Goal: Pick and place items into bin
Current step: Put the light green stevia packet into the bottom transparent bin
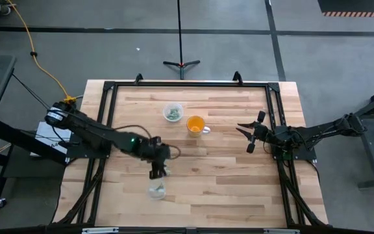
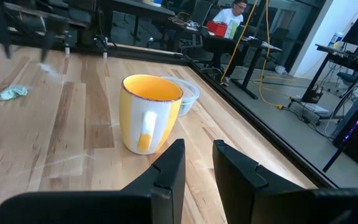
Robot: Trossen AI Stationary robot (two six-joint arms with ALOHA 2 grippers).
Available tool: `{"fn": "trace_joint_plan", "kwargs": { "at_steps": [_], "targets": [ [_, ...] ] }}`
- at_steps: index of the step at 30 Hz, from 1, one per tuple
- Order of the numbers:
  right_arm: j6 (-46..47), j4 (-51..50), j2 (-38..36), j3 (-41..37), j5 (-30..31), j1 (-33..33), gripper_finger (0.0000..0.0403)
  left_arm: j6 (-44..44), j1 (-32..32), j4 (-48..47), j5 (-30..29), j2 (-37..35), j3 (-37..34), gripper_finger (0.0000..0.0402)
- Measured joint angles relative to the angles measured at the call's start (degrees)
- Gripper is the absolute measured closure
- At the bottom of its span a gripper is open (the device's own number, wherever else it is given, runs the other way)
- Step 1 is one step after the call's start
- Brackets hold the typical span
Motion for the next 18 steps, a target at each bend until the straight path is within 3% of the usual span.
{"fn": "trace_joint_plan", "kwargs": {
  "at_steps": [5, 9, 18],
  "targets": [
    [0.26, -0.95, -0.01, 0.0, -0.33, 0.0, 0.0329, 8.26, 3.16, 0.47, 5.11, 3.89, 0.0, 0.0171],
    [1.1, -1.95, -0.07, 0.0, -0.12, -0.01, 0.0329, 13.44, 2.93, 0.67, 5.86, 7.21, -0.11, 0.0195],
    [1.1, -2.16, -0.02, 0.0, 0.02, 0.0, 0.0329, 13.73, 2.99, 3.36, 9.42, 7.61, -0.02, 0.0235]
  ]
}}
